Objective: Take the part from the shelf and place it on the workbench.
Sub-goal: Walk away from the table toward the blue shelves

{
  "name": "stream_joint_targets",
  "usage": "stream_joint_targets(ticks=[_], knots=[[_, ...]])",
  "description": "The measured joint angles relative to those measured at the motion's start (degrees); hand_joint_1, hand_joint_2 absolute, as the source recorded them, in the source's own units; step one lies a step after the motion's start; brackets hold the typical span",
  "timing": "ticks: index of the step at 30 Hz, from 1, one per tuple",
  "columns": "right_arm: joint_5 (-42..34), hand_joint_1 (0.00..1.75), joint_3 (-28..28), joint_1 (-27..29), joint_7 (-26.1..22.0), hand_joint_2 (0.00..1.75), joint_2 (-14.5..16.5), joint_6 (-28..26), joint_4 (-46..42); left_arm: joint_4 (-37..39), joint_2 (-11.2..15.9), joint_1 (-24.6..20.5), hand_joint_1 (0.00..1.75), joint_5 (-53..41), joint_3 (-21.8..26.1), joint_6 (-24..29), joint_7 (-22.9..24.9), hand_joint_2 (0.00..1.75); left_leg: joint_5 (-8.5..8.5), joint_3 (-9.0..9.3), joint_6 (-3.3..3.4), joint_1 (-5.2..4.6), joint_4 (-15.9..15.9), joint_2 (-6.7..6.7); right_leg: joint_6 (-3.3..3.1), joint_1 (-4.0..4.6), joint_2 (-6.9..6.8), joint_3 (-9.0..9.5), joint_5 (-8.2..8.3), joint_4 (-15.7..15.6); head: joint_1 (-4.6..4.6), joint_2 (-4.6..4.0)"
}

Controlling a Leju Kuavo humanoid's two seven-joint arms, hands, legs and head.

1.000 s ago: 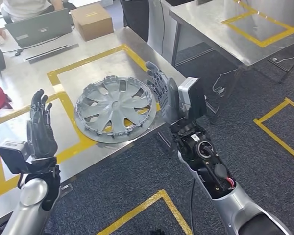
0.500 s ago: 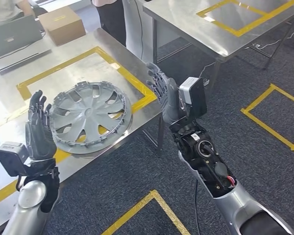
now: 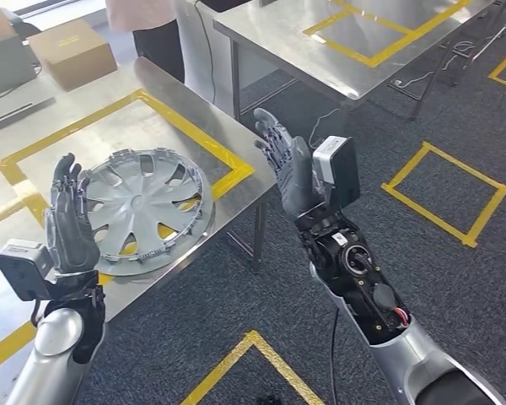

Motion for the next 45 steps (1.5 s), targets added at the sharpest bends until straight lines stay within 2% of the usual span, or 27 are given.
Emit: stream_joint_targets(ticks=[1,2,5,7,9,11,13,15,16,17,18,20,22,24,26,27,28,30,31,32,34,36,38,40,42,44,45], knots=[[-0.02,0.00,0.09,0.09,0.01,0.00,-0.05,-0.02,0.01,0.00,-0.01,0.08,0.00,-0.01,0.00,0.07,0.03,0.00,-0.09,0.06,-0.01,-0.01,0.03,0.50,0.12,-0.04,-0.21,-0.60,-0.02,1.29,0.18,0.00],[-0.03,0.00,0.17,0.14,0.00,0.00,-0.08,-0.04,0.01,0.00,-0.01,0.13,0.00,-0.01,0.00,0.14,0.04,0.00,-0.22,0.18,-0.07,-0.01,0.06,1.00,0.15,-0.06,-0.40,0.05,1.11,0.09,0.41,0.00],[-0.07,0.00,0.30,0.04,-0.06,0.00,-0.11,-0.06,0.01,0.00,-0.01,0.15,0.00,-0.03,0.00,0.35,0.04,0.00,-0.85,0.75,-0.57,-0.22,0.35,2.28,-0.40,0.35,-2.88,6.31,6.47,-11.84,1.27,0.00],[-0.34,0.00,0.38,-0.08,-0.29,0.00,-0.13,-0.06,0.02,0.00,0.03,0.19,0.00,-0.05,0.00,0.45,0.07,0.00,-1.10,0.78,-0.96,-0.61,0.57,3.09,-1.15,0.81,-4.35,8.34,7.30,-15.79,1.46,0.00],[-0.68,0.00,0.46,-0.13,-0.59,0.00,-0.14,-0.05,0.05,-0.02,0.07,0.28,0.00,-0.07,0.00,0.60,0.10,0.00,-1.24,0.76,-1.28,-0.80,0.67,4.11,-1.77,0.86,-3.51,8.38,7.34,-16.05,1.25,0.00],[-0.78,0.00,0.51,-0.26,-0.83,0.00,-0.13,-0.04,0.05,-0.13,0.10,0.30,0.00,-0.10,0.00,0.77,0.12,0.00,-2.60,0.25,-1.89,-0.59,2.30,3.01,-2.29,0.57,-2.36,8.45,7.62,-16.31,1.05,0.00],[-0.79,0.00,0.66,-0.42,-1.02,0.00,-0.13,-0.06,0.07,-0.25,0.20,0.37,0.00,-0.13,0.00,0.87,0.15,0.00,-5.90,-2.48,-2.51,-0.27,8.31,0.48,-2.71,0.21,-1.33,8.47,7.84,-16.48,0.53,0.00],[-0.79,0.00,0.90,-0.37,-1.11,0.00,-0.13,-0.14,0.13,-0.28,0.34,0.65,0.00,-0.13,0.00,0.89,0.22,0.00,-8.77,-6.42,-2.81,-0.07,15.98,-0.52,-2.85,0.10,-0.18,8.33,7.91,-16.46,-0.19,0.00],[-0.79,0.00,0.98,-0.30,-1.14,0.00,-0.13,-0.20,0.16,-0.28,0.42,0.79,0.00,-0.14,0.00,0.89,0.26,0.00,-8.80,-7.49,-2.87,0.04,17.70,-0.62,-2.86,0.07,0.45,8.31,7.93,-16.45,-0.45,0.00],[-0.79,0.00,1.03,-0.24,-1.14,0.00,-0.13,-0.25,0.18,-0.29,0.46,0.88,0.00,-0.15,0.00,0.89,0.27,0.00,-7.72,-7.46,-2.88,0.14,17.13,-0.68,-2.85,0.02,1.10,8.31,7.94,-16.42,-0.63,0.00],[-0.79,0.00,1.05,-0.22,-1.16,0.00,-0.13,-0.29,0.18,-0.32,0.50,0.91,0.00,-0.17,0.00,0.89,0.28,0.00,-5.73,-6.24,-2.85,0.25,14.22,-0.84,-2.78,-0.08,1.73,8.36,7.93,-16.37,-0.75,0.00],[-0.79,0.00,1.07,-0.26,-1.20,0.00,-0.13,-0.34,0.16,-0.42,0.54,0.87,0.00,-0.21,-0.01,0.89,0.28,0.00,-1.87,-2.39,-2.88,0.55,5.81,-2.42,-2.35,-0.21,2.89,8.29,7.88,-16.20,-1.01,0.00],[-0.78,0.00,1.10,-0.28,-1.22,0.00,-0.13,-0.40,0.16,-0.52,0.56,0.83,0.00,-0.24,-0.03,0.88,0.28,0.00,-0.59,-0.46,-2.69,0.63,1.47,-3.61,-1.60,-0.28,3.86,7.96,7.95,-16.11,-1.13,0.00],[-0.75,0.00,1.17,-0.27,-1.22,0.00,-0.13,-0.53,0.16,-0.59,0.56,0.79,0.00,-0.26,-0.04,0.88,0.30,0.00,-0.61,-0.42,-2.02,0.37,1.26,-3.04,-0.79,-0.44,4.59,7.71,8.13,-16.31,-1.07,0.00],[-0.70,0.00,1.22,-0.27,-1.23,0.00,-0.13,-0.75,0.15,-0.74,0.45,0.68,0.00,-0.30,-0.03,0.85,0.34,0.00,-0.45,-0.25,-1.20,0.34,1.01,-2.15,-0.19,-0.47,3.35,7.02,7.24,-15.14,-0.81,0.00],[-0.68,0.00,1.25,-0.30,-1.22,0.00,-0.13,-0.92,0.14,-0.84,0.39,0.63,0.00,-0.33,-0.03,0.83,0.38,0.00,-0.38,-0.17,-0.84,0.38,0.86,-1.67,0.01,-0.40,2.21,5.97,5.88,-12.86,-0.46,0.00],[-0.68,0.00,1.30,-0.31,-1.21,0.00,-0.13,-1.05,0.14,-0.91,0.36,0.63,0.00,-0.37,-0.03,0.79,0.45,0.00,-0.39,-0.14,-0.59,0.31,0.82,-1.19,0.11,-0.34,0.94,4.44,4.03,-9.37,-0.04,0.00],[-0.67,0.00,1.46,-0.21,-1.15,0.00,-0.13,-1.35,0.14,-0.96,0.38,0.73,0.00,-0.44,-0.04,0.73,0.66,0.00,-0.48,-0.15,-0.28,0.04,0.83,-0.24,0.23,-0.29,-0.04,0.88,0.53,-1.22,0.73,0.00],[-0.66,0.00,1.55,-0.11,-1.11,0.00,-0.13,-1.52,0.14,-0.96,0.40,0.77,0.00,-0.47,-0.04,0.66,0.79,0.00,-0.53,-0.13,-0.20,-0.10,0.84,0.28,0.19,-0.28,-0.16,-0.05,0.00,0.98,0.93,0.00],[-0.64,0.00,1.65,-0.04,-1.08,0.00,-0.13,-1.69,0.14,-0.97,0.40,0.79,0.00,-0.51,-0.04,0.56,0.92,0.00,-0.57,-0.08,-0.14,-0.25,0.85,0.78,0.04,-0.25,-0.25,0.13,0.54,0.92,1.15,0.00],[-0.62,0.00,1.81,-0.01,-1.07,0.00,-0.13,-1.97,0.09,-1.02,0.40,0.76,0.00,-0.61,-0.04,0.40,1.10,0.00,-0.71,0.17,-0.09,-0.54,0.85,1.65,-0.72,0.11,-1.15,3.72,4.04,-5.71,1.56,0.00],[-0.50,0.00,1.88,-0.09,-1.13,0.00,-0.13,-2.21,0.01,-1.11,0.43,0.71,0.00,-0.78,-0.03,0.37,1.29,0.00,-0.89,0.37,-0.25,-0.89,0.89,2.44,-1.79,1.00,-3.57,7.71,6.32,-13.35,1.73,0.00],[-0.16,0.00,1.94,-0.14,-1.21,0.00,-0.13,-2.39,-0.03,-1.18,0.48,0.67,0.00,-0.89,-0.03,0.36,1.52,0.00,-0.99,0.47,-0.58,-1.06,0.88,3.46,-2.41,1.64,-4.52,8.88,6.47,-16.06,1.70,0.00],[0.16,0.00,1.98,-0.10,-1.29,0.00,-0.11,-2.39,-0.04,-1.32,0.53,0.54,0.00,-0.93,-0.04,0.36,1.75,0.00,-1.27,0.69,-1.07,-1.02,0.96,4.18,-2.72,1.39,-3.29,9.15,6.86,-16.54,1.68,0.00],[0.30,0.00,2.00,-0.14,-1.40,0.00,-0.08,-2.32,-0.11,-1.50,0.60,0.28,0.00,-0.97,-0.05,0.36,1.93,0.00,-3.20,-0.23,-1.80,-0.88,3.60,2.26,-3.12,0.83,-2.20,9.64,7.41,-17.07,1.39,0.00],[0.33,0.00,2.04,-0.12,-1.46,0.00,-0.06,-2.19,-0.16,-1.57,0.75,0.28,0.00,-0.97,-0.06,0.37,2.04,0.00,-6.84,-3.50,-2.46,-0.54,10.73,-0.28,-3.38,0.57,-1.10,9.65,7.75,-17.24,0.73,0.00],[0.33,0.00,2.07,-0.01,-1.46,0.00,-0.06,-2.13,-0.16,-1.57,0.83,0.39,0.00,-0.95,-0.07,0.37,2.08,0.00,-8.26,-5.42,-2.66,-0.33,14.58,-0.68,-3.43,0.53,-0.50,9.55,7.80,-17.22,0.38,0.00]])
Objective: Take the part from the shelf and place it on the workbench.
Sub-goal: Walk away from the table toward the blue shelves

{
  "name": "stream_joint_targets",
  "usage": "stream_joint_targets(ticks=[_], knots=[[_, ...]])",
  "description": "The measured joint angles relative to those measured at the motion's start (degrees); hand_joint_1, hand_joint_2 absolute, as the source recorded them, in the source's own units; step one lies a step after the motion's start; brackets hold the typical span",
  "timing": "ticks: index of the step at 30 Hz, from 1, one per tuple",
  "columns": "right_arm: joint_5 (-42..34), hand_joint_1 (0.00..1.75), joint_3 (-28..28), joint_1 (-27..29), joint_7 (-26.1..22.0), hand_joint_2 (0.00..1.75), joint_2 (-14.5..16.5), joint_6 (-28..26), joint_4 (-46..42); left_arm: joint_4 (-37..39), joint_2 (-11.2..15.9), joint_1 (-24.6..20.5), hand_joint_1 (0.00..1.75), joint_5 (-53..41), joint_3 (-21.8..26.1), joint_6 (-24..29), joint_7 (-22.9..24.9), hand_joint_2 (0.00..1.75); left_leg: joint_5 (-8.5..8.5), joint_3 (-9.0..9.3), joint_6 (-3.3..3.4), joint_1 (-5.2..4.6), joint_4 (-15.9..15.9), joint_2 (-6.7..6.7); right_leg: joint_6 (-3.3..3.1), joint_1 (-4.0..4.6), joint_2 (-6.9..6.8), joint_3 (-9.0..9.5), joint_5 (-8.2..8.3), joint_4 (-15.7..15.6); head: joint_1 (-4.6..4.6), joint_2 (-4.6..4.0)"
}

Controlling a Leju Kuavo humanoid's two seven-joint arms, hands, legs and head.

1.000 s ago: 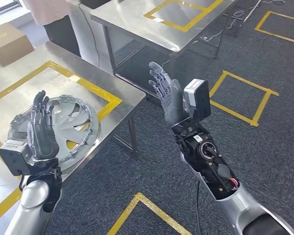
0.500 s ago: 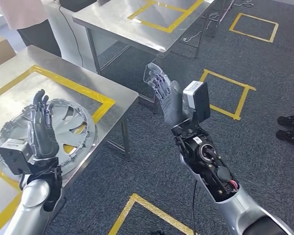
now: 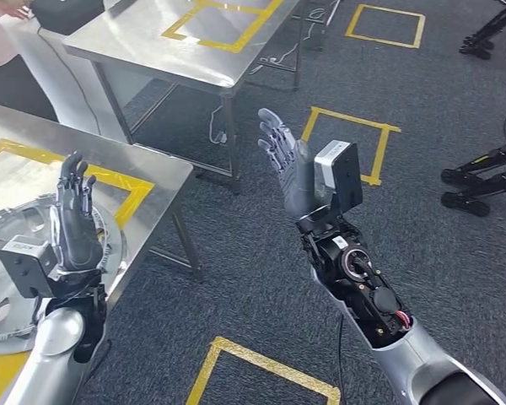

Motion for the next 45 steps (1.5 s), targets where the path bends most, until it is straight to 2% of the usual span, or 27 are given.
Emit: stream_joint_targets(ticks=[1,2,4,6,8,9,10,12,14,15,16,17,19,20,22,23,25,27,30,32,33,36,38,40,42,43,45], knots=[[0.00,0.00,0.03,0.13,0.00,0.00,0.00,0.04,0.01,0.00,0.09,0.12,0.00,0.03,0.00,0.01,0.01,0.00,-0.47,-1.36,-0.19,0.22,2.49,-0.12,0.00,-0.03,0.65,-0.06,0.03,0.03,-0.31,0.00],[0.00,0.00,0.05,0.24,0.00,0.00,0.00,0.06,0.01,0.00,0.16,0.18,0.00,0.05,0.00,0.02,0.02,0.00,0.20,-1.72,-0.34,0.43,2.78,-0.13,0.05,-0.09,1.31,-0.09,0.04,0.08,-0.54,0.00],[0.00,0.00,0.08,0.33,-0.01,0.00,0.00,0.05,0.01,0.00,0.25,0.11,0.00,0.07,-0.01,0.06,0.02,0.00,4.25,0.79,-0.61,0.91,-3.27,-0.48,0.35,-0.32,2.61,-0.10,-0.02,0.31,-0.91,0.00],[0.00,0.00,0.08,0.33,-0.05,0.00,0.00,-0.04,-0.02,0.01,0.25,-0.03,0.00,0.08,-0.03,0.14,-0.01,0.00,7.20,4.19,-0.69,1.31,-10.79,-1.92,1.01,-0.44,3.74,-0.38,-0.16,0.70,-1.22,0.00],[0.00,0.00,0.11,0.38,-0.13,0.00,0.00,-0.18,-0.09,0.02,0.23,-0.05,0.00,0.17,-0.04,0.18,-0.06,0.00,7.58,5.24,-0.25,1.22,-13.27,-2.55,1.78,-0.50,4.61,-0.83,-0.09,0.82,-1.33,0.00],[0.00,0.00,0.13,0.40,-0.15,0.00,0.00,-0.25,-0.13,0.02,0.21,-0.06,0.00,0.23,-0.04,0.18,-0.08,0.00,7.72,5.19,0.18,1.04,-13.33,-2.11,2.18,-0.60,5.01,-0.99,0.02,0.75,-1.30,0.00],[0.00,0.00,0.14,0.44,-0.18,0.00,0.00,-0.29,-0.16,0.02,0.16,-0.14,0.00,0.29,-0.04,0.19,-0.09,0.00,7.83,5.25,0.59,1.00,-13.45,-1.69,2.52,-0.71,4.98,-1.11,-0.02,0.76,-1.22,0.00],[0.00,0.00,0.13,0.41,-0.22,0.00,0.00,-0.37,-0.20,0.01,0.02,-0.36,0.00,0.35,-0.05,0.19,-0.13,0.00,8.01,5.41,1.41,1.02,-13.77,-0.83,3.10,-0.76,3.22,-2.37,-1.63,3.08,-0.73,0.00],[0.00,0.00,0.15,0.44,-0.26,0.00,0.00,-0.40,-0.24,0.01,-0.06,-0.39,0.00,0.46,-0.07,0.19,-0.18,0.00,7.99,5.48,1.92,0.93,-13.88,0.10,3.49,-0.76,0.94,-5.71,-5.38,10.34,0.10,0.00],[-0.01,0.00,0.16,0.55,-0.27,0.00,0.00,-0.42,-0.25,0.02,-0.06,-0.32,0.00,0.51,-0.07,0.19,-0.21,0.00,7.95,5.47,2.04,0.84,-13.87,0.57,3.63,-0.81,0.51,-7.59,-7.14,14.61,0.44,0.00],[-0.01,0.00,0.19,0.69,-0.26,0.00,0.00,-0.44,-0.25,0.02,-0.05,-0.23,0.00,0.56,-0.07,0.20,-0.22,0.00,7.93,5.47,2.07,0.76,-13.86,1.07,3.71,-0.83,0.36,-8.96,-8.08,17.73,0.65,0.00],[-0.02,0.00,0.21,0.81,-0.26,0.00,0.00,-0.46,-0.25,0.02,-0.06,-0.17,0.00,0.60,-0.07,0.25,-0.26,0.00,7.90,5.48,2.08,0.72,-13.85,1.56,3.72,-0.84,0.27,-9.35,-7.90,18.66,0.83,0.00],[-0.02,0.00,0.25,0.93,-0.28,0.00,0.00,-0.56,-0.26,0.02,-0.08,-0.12,0.00,0.69,-0.07,0.39,-0.39,0.00,7.80,5.64,1.98,0.66,-13.84,2.49,3.43,-0.78,-0.38,-6.67,-4.71,13.53,1.26,0.00],[-0.02,0.00,0.27,0.92,-0.31,0.00,0.00,-0.62,-0.27,0.02,-0.09,-0.13,0.00,0.73,-0.07,0.46,-0.49,0.00,7.72,5.77,1.87,0.61,-13.84,2.87,3.16,-0.63,-1.48,-4.40,-2.90,9.03,1.48,0.00],[0.02,0.00,0.31,0.83,-0.51,0.00,0.00,-0.84,-0.31,0.03,-0.09,-0.13,0.00,0.84,-0.07,0.55,-0.78,0.00,7.58,5.88,1.46,0.32,-13.78,3.60,2.45,-0.05,-3.35,-1.05,-1.08,2.45,1.78,0.00],[0.05,0.00,0.34,0.81,-0.65,0.00,0.00,-0.93,-0.31,0.03,-0.09,-0.12,0.00,0.89,-0.07,0.59,-0.92,0.00,7.55,5.89,1.20,0.19,-13.78,4.04,2.15,0.20,-3.67,-0.49,-1.02,1.23,1.75,0.00],[0.21,0.00,0.41,0.82,-0.86,0.00,0.01,-1.13,-0.31,0.04,-0.09,-0.14,0.00,0.97,-0.11,0.67,-1.12,0.00,7.52,5.85,0.66,0.07,-13.82,5.16,1.51,0.22,-2.56,-0.36,-0.74,0.89,1.46,0.00],[0.46,0.00,0.48,0.78,-0.96,0.00,0.02,-1.23,-0.32,0.04,-0.10,-0.20,0.00,1.00,-0.16,0.79,-1.21,0.00,6.11,5.21,0.08,0.25,-12.10,3.99,0.81,-0.03,-1.42,-0.32,-0.22,0.45,1.13,0.00],[0.76,0.00,0.66,0.86,-0.98,0.00,0.04,-1.26,-0.31,0.08,-0.05,0.02,0.00,1.08,-0.17,0.94,-1.30,0.00,0.92,0.38,-0.56,0.49,-1.68,0.43,0.18,-0.21,0.18,-0.51,0.21,0.21,0.16,0.00],[0.81,0.00,0.77,1.11,-0.98,0.00,0.04,-1.37,-0.31,0.17,0.03,0.31,0.00,1.11,-0.17,0.95,-1.30,0.00,0.03,-2.16,-0.73,0.51,3.03,-0.04,0.12,-0.21,1.46,-0.65,0.28,0.24,-0.39,0.00],[0.81,0.00,0.79,1.20,-0.97,0.00,0.04,-1.44,-0.31,0.21,0.07,0.38,0.00,1.11,-0.17,0.94,-1.31,0.00,1.22,-1.86,-0.72,0.55,2.08,-0.10,0.14,-0.23,2.12,-0.66,0.32,0.26,-0.64,0.00],[0.85,0.00,0.84,1.25,-0.98,0.00,0.04,-1.62,-0.31,0.24,0.11,0.24,0.00,1.12,-0.18,0.78,-1.41,0.00,6.82,3.29,-0.40,0.93,-9.21,-2.11,0.50,-0.20,3.94,-0.80,0.30,0.53,-1.34,0.00],[0.87,0.00,0.89,1.25,-1.01,0.00,0.04,-1.73,-0.31,0.24,0.10,0.20,0.00,1.14,-0.21,0.63,-1.48,0.00,7.88,5.16,-0.01,1.02,-13.32,-3.36,1.09,-0.17,4.93,-1.22,0.30,0.75,-1.32,0.00],[0.87,0.00,0.92,1.29,-1.04,0.00,0.04,-1.88,-0.31,0.24,0.02,0.13,0.00,1.16,-0.28,0.56,-1.56,0.00,7.86,5.34,0.64,0.86,-13.72,-2.60,1.86,-0.36,5.77,-1.57,0.42,0.63,-1.14,0.00],[0.89,0.00,0.91,1.34,-1.07,0.00,0.04,-2.03,-0.32,0.23,-0.20,-0.10,0.00,1.16,-0.40,0.52,-1.67,0.00,8.06,5.68,1.38,0.91,-14.17,-1.58,2.45,-0.49,4.34,-2.39,-0.58,1.97,-0.97,0.00],[0.89,0.00,0.90,1.35,-1.07,0.00,0.04,-2.07,-0.33,0.24,-0.31,-0.19,0.00,1.16,-0.48,0.52,-1.72,0.00,8.12,5.85,1.70,0.98,-14.38,-1.05,2.68,-0.52,2.98,-3.55,-2.02,4.48,-0.64,0.00],[0.90,0.00,0.97,1.41,-1.06,0.00,0.04,-2.10,-0.32,0.29,-0.39,-0.14,0.00,1.16,-0.59,0.51,-1.80,0.00,8.03,6.01,2.07,0.90,-14.46,0.01,3.08,-0.63,0.76,-7.27,-5.83,12.72,0.19,0.00]])
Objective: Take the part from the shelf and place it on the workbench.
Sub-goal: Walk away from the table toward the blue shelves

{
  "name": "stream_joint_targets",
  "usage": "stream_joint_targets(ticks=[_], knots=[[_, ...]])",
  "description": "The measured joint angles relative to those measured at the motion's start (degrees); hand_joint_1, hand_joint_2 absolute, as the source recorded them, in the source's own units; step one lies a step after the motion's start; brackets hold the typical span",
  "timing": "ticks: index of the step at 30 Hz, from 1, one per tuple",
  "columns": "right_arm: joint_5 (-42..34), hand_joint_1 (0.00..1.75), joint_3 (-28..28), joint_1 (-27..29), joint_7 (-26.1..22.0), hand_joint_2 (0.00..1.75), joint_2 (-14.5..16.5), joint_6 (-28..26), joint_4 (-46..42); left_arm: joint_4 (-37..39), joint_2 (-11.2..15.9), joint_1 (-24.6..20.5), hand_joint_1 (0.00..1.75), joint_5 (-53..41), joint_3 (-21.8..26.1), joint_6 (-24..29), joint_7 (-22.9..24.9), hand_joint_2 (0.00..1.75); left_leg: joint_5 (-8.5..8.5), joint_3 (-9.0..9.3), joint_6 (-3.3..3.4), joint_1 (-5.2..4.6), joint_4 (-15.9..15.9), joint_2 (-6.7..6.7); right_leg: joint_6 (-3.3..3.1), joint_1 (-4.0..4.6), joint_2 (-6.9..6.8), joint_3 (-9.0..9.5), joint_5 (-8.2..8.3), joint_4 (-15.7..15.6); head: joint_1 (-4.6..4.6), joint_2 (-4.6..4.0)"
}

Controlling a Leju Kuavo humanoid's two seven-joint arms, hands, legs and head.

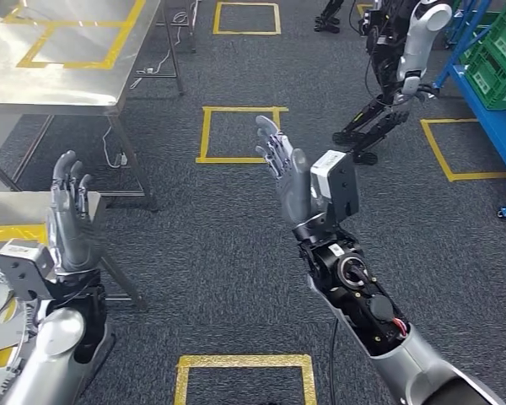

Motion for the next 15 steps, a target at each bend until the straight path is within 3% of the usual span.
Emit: stream_joint_targets(ticks=[1,2,3,5,7,9,11,13,15], knots=[[0.00,0.00,0.05,0.06,0.01,0.00,0.00,0.00,0.01,0.05,-0.01,0.07,0.00,0.01,-0.04,0.00,0.00,0.00,-0.06,0.02,0.05,-0.05,0.02,0.56,0.17,-0.10,-0.32,-1.77,-1.30,3.76,0.32,0.00],[0.00,0.00,0.11,0.11,0.01,0.00,0.00,0.00,0.01,0.09,-0.01,0.12,0.00,0.02,-0.09,0.00,0.00,0.00,-0.13,0.05,0.05,-0.09,0.03,1.13,0.28,-0.17,-0.45,-2.69,-1.59,5.63,0.52,0.00],[0.00,0.00,0.14,0.14,0.01,0.00,0.00,0.00,0.01,0.11,-0.02,0.14,0.00,0.02,-0.14,0.00,0.00,0.00,-0.22,0.13,0.00,-0.12,0.04,1.65,0.32,-0.23,-0.57,-2.38,-0.74,5.05,0.70,0.00],[0.00,0.00,0.16,0.14,0.01,0.00,-0.01,0.00,0.01,0.13,-0.08,0.11,0.00,0.02,-0.20,0.00,0.00,0.00,-0.50,0.51,-0.26,-0.15,0.06,2.59,0.13,-0.22,-1.63,1.46,3.06,-2.36,1.16,0.00],[0.00,0.00,0.16,0.05,-0.01,0.00,-0.01,-0.01,0.01,0.13,-0.11,0.05,0.00,0.03,-0.22,0.00,-0.01,0.00,-0.81,0.76,-0.75,-0.46,0.17,3.32,-0.35,0.27,-3.45,5.39,5.37,-9.79,1.57,0.00],[0.00,0.00,0.20,0.03,-0.02,0.00,-0.01,-0.02,0.01,0.16,-0.10,-0.02,0.00,0.06,-0.24,0.00,-0.03,0.00,-0.90,0.74,-1.22,-0.76,0.22,4.18,-0.96,0.73,-3.75,6.37,5.47,-11.77,1.38,0.00],[0.00,0.00,0.22,0.07,-0.02,0.00,-0.01,-0.04,-0.02,0.20,-0.11,-0.06,0.00,0.09,-0.27,0.00,-0.04,0.00,-1.21,0.80,-1.79,-0.62,0.42,4.75,-1.63,0.67,-2.57,6.39,5.82,-12.01,1.00,0.00],[0.00,0.00,0.21,-0.03,-0.04,0.00,-0.01,-0.04,-0.08,0.22,-0.10,-0.18,0.00,0.09,-0.28,0.00,-0.08,0.00,-3.25,-0.43,-2.34,-0.37,3.43,2.95,-2.32,0.46,-1.57,6.52,6.20,-12.39,0.65,0.00],[-0.04,0.00,0.26,-0.06,-0.07,0.00,-0.01,0.05,-0.11,0.32,-0.05,-0.20,0.00,0.11,-0.28,0.00,-0.18,0.00,-6.91,-4.36,-2.58,-0.29,11.32,0.54,-2.75,0.37,-0.57,6.39,6.39,-12.50,-0.11,0.00]])
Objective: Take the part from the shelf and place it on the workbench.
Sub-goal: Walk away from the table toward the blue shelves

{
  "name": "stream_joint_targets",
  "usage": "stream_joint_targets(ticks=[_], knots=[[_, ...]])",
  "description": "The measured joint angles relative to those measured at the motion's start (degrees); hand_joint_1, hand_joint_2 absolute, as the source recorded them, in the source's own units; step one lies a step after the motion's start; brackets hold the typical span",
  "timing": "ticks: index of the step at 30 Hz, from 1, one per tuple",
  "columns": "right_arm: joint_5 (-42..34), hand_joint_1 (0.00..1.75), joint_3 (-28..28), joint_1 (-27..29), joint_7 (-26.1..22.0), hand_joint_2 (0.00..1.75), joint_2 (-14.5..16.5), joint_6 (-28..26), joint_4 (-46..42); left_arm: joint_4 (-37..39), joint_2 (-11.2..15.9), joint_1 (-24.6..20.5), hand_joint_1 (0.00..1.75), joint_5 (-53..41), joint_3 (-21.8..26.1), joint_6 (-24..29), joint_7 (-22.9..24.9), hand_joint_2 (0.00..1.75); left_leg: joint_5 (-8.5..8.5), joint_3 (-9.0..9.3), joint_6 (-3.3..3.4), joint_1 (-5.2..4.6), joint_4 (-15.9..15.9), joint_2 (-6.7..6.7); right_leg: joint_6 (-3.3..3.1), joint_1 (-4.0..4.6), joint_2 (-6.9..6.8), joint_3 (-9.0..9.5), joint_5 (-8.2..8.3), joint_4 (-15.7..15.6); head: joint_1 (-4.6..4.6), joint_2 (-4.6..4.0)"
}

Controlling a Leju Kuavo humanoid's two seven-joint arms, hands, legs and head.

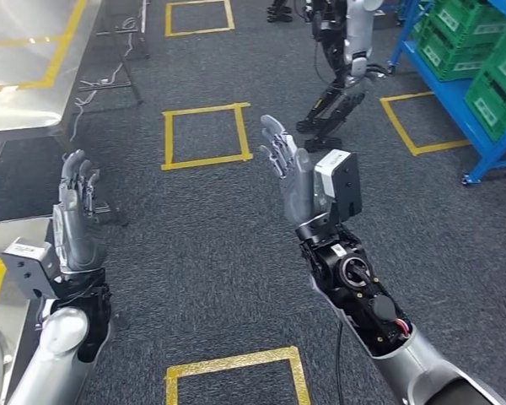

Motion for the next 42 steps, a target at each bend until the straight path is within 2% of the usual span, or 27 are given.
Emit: stream_joint_targets(ticks=[1,2,3,4,5,7,9,10,12,13,15,17,19,22,24,26,28,30,32,33,34,35,36,37,39,41,42], knots=[[-0.05,0.00,0.03,0.03,-0.01,0.00,0.01,0.06,0.03,0.09,0.04,0.06,0.00,0.01,0.00,0.00,-0.05,0.00,-1.38,-2.18,-0.03,-0.01,4.05,-0.47,-0.11,0.02,0.58,-0.11,0.05,0.00,-0.34,0.00],[-0.10,0.00,0.07,0.05,-0.01,0.00,0.00,0.12,0.06,0.19,0.09,0.15,0.00,0.02,0.00,-0.01,-0.11,0.00,-1.81,-3.65,-0.02,-0.01,6.54,-0.64,-0.16,0.03,1.19,-0.18,0.08,0.01,-0.62,0.00],[-0.14,0.00,0.09,0.06,-0.01,0.00,-0.01,0.16,0.09,0.27,0.13,0.20,0.00,0.04,0.00,-0.01,-0.17,0.00,-1.06,-3.94,0.04,-0.01,6.61,-0.69,-0.17,0.04,1.83,-0.20,0.12,0.02,-0.82,0.00],[-0.15,0.00,0.11,0.05,-0.01,0.00,-0.01,0.19,0.11,0.33,0.16,0.20,0.00,0.05,0.00,-0.02,-0.21,0.00,0.71,-2.97,0.17,0.01,4.21,-0.82,-0.15,0.03,2.47,-0.18,0.15,0.03,-1.02,0.00],[-0.15,0.00,0.13,0.05,-0.02,0.00,-0.01,0.21,0.12,0.36,0.17,0.14,0.00,0.07,0.00,-0.03,-0.25,0.00,2.98,-1.08,0.33,0.08,0.10,-1.34,-0.10,0.02,3.08,-0.14,0.17,0.05,-1.21,0.00],[-0.15,0.00,0.15,0.00,-0.04,0.00,-0.01,0.26,0.12,0.38,0.19,-0.07,0.00,0.10,0.00,-0.04,-0.28,0.00,6.17,2.64,0.67,0.24,-7.97,-3.16,0.24,0.16,4.22,-0.34,0.18,0.23,-1.46,0.00],[-0.15,0.00,0.17,-0.03,-0.07,0.00,-0.02,0.32,0.12,0.39,0.19,-0.17,0.00,0.15,0.00,-0.06,-0.30,0.00,6.76,3.90,1.01,0.17,-10.82,-3.86,0.84,0.14,5.15,-0.69,0.24,0.31,-1.36,0.00],[-0.15,0.00,0.19,-0.03,-0.08,0.00,-0.02,0.34,0.12,0.39,0.15,-0.19,0.00,0.17,0.00,-0.08,-0.31,0.00,6.85,3.95,1.27,0.10,-10.90,-3.31,1.22,0.02,5.61,-0.82,0.32,0.24,-1.27,0.00],[-0.15,0.00,0.21,-0.03,-0.10,0.00,-0.02,0.34,0.12,0.39,0.03,-0.34,0.00,0.20,0.00,-0.12,-0.33,0.00,7.06,4.25,1.95,0.06,-11.28,-2.32,1.82,-0.09,4.58,-1.26,-0.32,1.17,-1.13,0.00],[-0.15,0.00,0.21,-0.09,-0.12,0.00,-0.02,0.33,0.12,0.39,-0.04,-0.42,0.00,0.20,0.00,-0.14,-0.37,0.00,7.14,4.42,2.27,0.12,-11.49,-1.80,2.04,-0.09,3.34,-2.08,-1.47,3.05,-0.89,0.00],[-0.16,0.00,0.26,-0.18,-0.15,0.00,-0.02,0.34,0.12,0.39,-0.07,-0.43,0.00,0.20,0.00,-0.17,-0.40,0.00,7.11,4.59,2.62,0.10,-11.62,-0.90,2.38,-0.14,0.85,-5.00,-5.03,9.67,-0.26,0.00],[-0.17,0.00,0.29,-0.18,-0.16,0.00,-0.02,0.36,0.12,0.39,-0.05,-0.36,0.00,0.20,0.00,-0.17,-0.40,0.00,7.08,4.61,2.70,0.04,-11.62,-0.42,2.57,-0.25,0.31,-7.03,-7.10,14.01,0.02,0.00],[-0.17,0.00,0.31,-0.17,-0.16,0.00,-0.02,0.36,0.12,0.39,-0.05,-0.35,0.00,0.20,0.00,-0.17,-0.40,0.00,7.07,4.61,2.71,0.04,-11.61,-0.37,2.59,-0.25,0.29,-7.25,-7.28,14.46,0.04,0.00],[-0.27,0.00,0.34,-0.14,-0.10,0.00,-0.02,0.37,0.14,0.39,-0.03,-0.33,0.00,0.19,0.00,-0.15,-0.24,0.00,6.99,4.62,2.72,0.02,-11.59,0.32,2.76,-0.31,0.15,-8.47,-7.81,17.06,0.21,0.00],[-0.61,0.00,0.37,-0.31,0.01,0.00,-0.02,0.37,0.13,0.39,0.00,-0.39,0.00,0.16,0.00,-0.09,-0.03,0.00,6.60,4.96,2.24,-0.22,-11.49,1.84,2.44,-0.05,-1.87,-4.46,-4.16,9.38,0.97,0.00],[-0.85,0.00,0.39,-0.55,0.13,0.00,-0.02,0.38,0.12,0.39,0.04,-0.47,0.00,0.10,0.00,-0.05,0.17,0.00,6.24,5.27,1.57,-0.55,-11.41,3.40,1.72,0.41,-3.24,-0.16,-0.60,0.70,1.28,0.00],[-0.85,0.00,0.39,-0.62,0.19,0.00,-0.03,0.34,0.10,0.39,0.05,-0.50,0.00,0.03,0.00,-0.03,0.28,0.00,6.03,5.31,1.02,-0.58,-11.40,4.23,1.00,0.46,-2.14,-0.24,-0.42,0.44,0.95,0.00],[-0.87,0.00,0.37,-0.78,0.21,0.00,-0.04,0.29,0.01,0.38,0.05,-0.56,0.00,0.01,0.00,0.03,0.27,0.00,4.33,4.47,0.43,-0.33,-9.16,2.92,0.27,0.27,-1.09,-0.15,-0.10,0.14,0.59,0.00],[-0.95,0.00,0.41,-0.90,0.31,0.00,-0.04,0.21,-0.08,0.39,0.13,-0.48,0.00,0.02,-0.01,0.12,0.26,0.00,0.76,1.30,0.10,-0.15,-2.27,0.49,-0.21,0.19,-0.10,-0.17,0.08,0.01,-0.13,0.00],[-1.02,0.00,0.43,-0.88,0.41,0.00,-0.04,0.11,-0.08,0.40,0.19,-0.36,0.00,0.03,-0.02,0.17,0.28,0.00,-0.89,-0.84,0.04,-0.14,1.94,-0.15,-0.33,0.21,0.43,-0.22,0.10,0.02,-0.46,0.00],[-1.07,0.00,0.46,-0.81,0.49,0.00,-0.04,0.00,-0.08,0.40,0.27,-0.19,0.00,0.03,-0.02,0.23,0.31,0.00,-1.69,-2.55,0.03,-0.14,5.04,-0.45,-0.37,0.25,1.03,-0.25,0.10,0.02,-0.74,0.00],[-1.11,0.00,0.48,-0.73,0.56,0.00,-0.04,-0.10,-0.08,0.41,0.35,-0.07,0.00,0.04,-0.02,0.29,0.33,0.00,-1.38,-3.35,0.09,-0.14,6.11,-0.59,-0.38,0.28,1.69,-0.25,0.10,0.03,-0.96,0.00],[-1.14,0.00,0.49,-0.68,0.60,0.00,-0.04,-0.17,-0.08,0.41,0.40,-0.01,0.00,0.04,-0.02,0.34,0.35,0.00,0.01,-3.00,0.22,-0.14,4.80,-0.70,-0.38,0.29,2.38,-0.21,0.11,0.05,-1.14,0.00],[-1.14,0.00,0.50,-0.65,0.61,0.00,-0.04,-0.19,-0.08,0.40,0.44,-0.02,0.00,0.04,-0.02,0.36,0.36,0.00,2.18,-1.59,0.42,-0.14,1.38,-1.10,-0.36,0.29,3.05,-0.15,0.10,0.08,-1.29,0.00],[-1.17,0.00,0.51,-0.67,0.58,0.00,-0.04,-0.21,-0.07,0.39,0.48,-0.12,0.00,0.05,-0.02,0.41,0.36,0.00,5.98,2.06,0.83,0.02,-6.96,-3.28,-0.19,0.29,4.29,-0.25,0.07,0.23,-1.48,0.00],[-1.23,0.00,0.53,-0.64,0.47,0.00,-0.04,-0.14,-0.06,0.39,0.53,-0.12,0.00,0.15,-0.02,0.49,0.36,0.00,7.03,3.82,1.07,0.00,-10.88,-4.59,0.35,0.18,5.43,-0.60,0.11,0.33,-1.44,0.00],[-1.26,0.00,0.54,-0.60,0.40,0.00,-0.04,-0.08,-0.05,0.39,0.54,-0.10,0.00,0.20,-0.02,0.52,0.36,0.00,6.94,4.01,1.18,-0.08,-11.16,-4.18,0.72,0.10,6.04,-0.76,0.18,0.30,-1.41,0.00]])
